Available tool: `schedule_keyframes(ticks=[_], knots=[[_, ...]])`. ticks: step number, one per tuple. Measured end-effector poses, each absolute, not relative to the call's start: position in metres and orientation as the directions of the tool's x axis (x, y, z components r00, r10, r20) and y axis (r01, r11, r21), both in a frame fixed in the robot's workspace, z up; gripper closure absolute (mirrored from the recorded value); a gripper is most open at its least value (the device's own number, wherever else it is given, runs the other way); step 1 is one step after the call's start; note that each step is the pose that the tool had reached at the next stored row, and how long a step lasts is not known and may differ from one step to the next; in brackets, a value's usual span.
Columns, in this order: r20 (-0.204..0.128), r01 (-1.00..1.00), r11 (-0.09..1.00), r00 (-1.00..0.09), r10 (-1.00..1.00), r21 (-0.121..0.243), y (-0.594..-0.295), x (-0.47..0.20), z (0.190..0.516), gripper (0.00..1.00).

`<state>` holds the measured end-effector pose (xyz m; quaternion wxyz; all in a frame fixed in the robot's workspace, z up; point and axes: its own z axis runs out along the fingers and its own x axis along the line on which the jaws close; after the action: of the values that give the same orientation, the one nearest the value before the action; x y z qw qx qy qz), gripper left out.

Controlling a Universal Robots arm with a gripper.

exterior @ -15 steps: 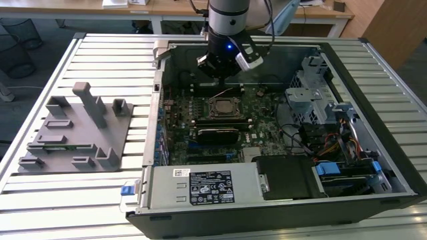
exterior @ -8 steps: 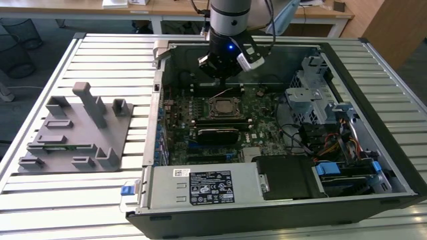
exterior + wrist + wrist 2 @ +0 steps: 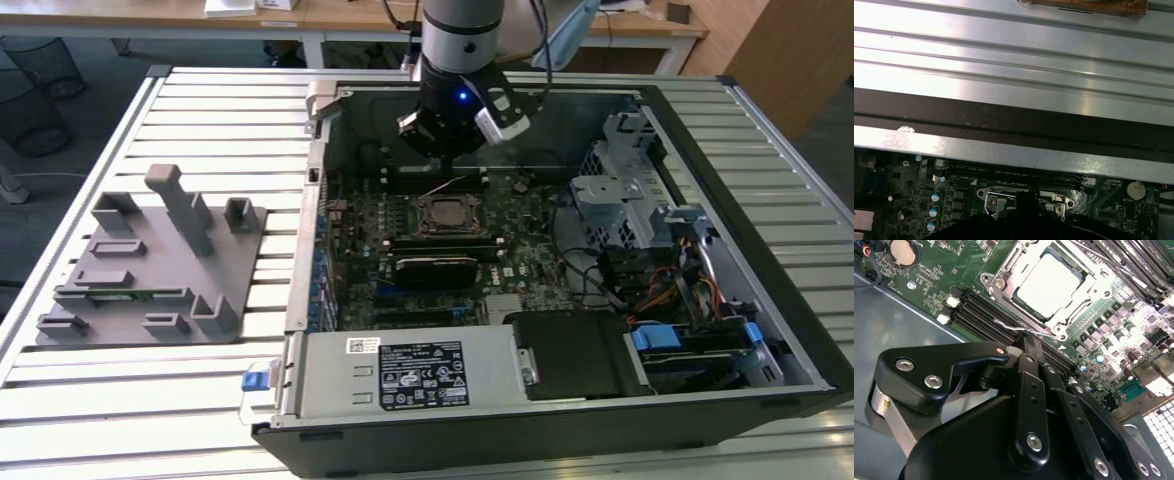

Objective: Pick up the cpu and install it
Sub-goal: 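Install the first cpu locking lever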

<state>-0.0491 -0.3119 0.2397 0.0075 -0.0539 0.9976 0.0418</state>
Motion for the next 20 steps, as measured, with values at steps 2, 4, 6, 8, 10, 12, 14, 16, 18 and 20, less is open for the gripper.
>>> schedule_keyframes(ticks=[2, 4, 6, 8, 10, 12, 14, 16, 18, 20], knots=[[-0.020, -0.108, 0.991, -0.994, -0.107, 0.083, -0.3118, -0.0491, 0.2393, 0.89], [-0.020, -0.108, 0.991, -0.994, -0.107, 0.083, -0.3118, -0.0491, 0.2382, 0.89], [-0.020, -0.108, 0.991, -0.994, -0.107, 0.083, -0.3118, -0.0490, 0.2378, 0.89], [-0.020, -0.108, 0.991, -0.994, -0.107, 0.083, -0.3118, -0.0490, 0.2376, 0.89], [-0.020, -0.108, 0.991, -0.994, -0.107, 0.083, -0.3118, -0.0490, 0.2371, 0.89], [-0.020, -0.108, 0.991, -0.994, -0.107, 0.083, -0.3118, -0.0490, 0.2367, 0.89], [-0.020, -0.108, 0.991, -0.994, -0.107, 0.083, -0.3118, -0.0490, 0.2362, 0.89], [-0.020, -0.108, 0.991, -0.994, -0.107, 0.083, -0.3118, -0.0490, 0.2355, 0.89], [-0.020, -0.108, 0.991, -0.994, -0.107, 0.083, -0.3118, -0.0490, 0.2351, 0.89], [-0.020, -0.108, 0.991, -0.994, -0.107, 0.083, -0.3118, -0.0490, 0.2350, 0.89]])
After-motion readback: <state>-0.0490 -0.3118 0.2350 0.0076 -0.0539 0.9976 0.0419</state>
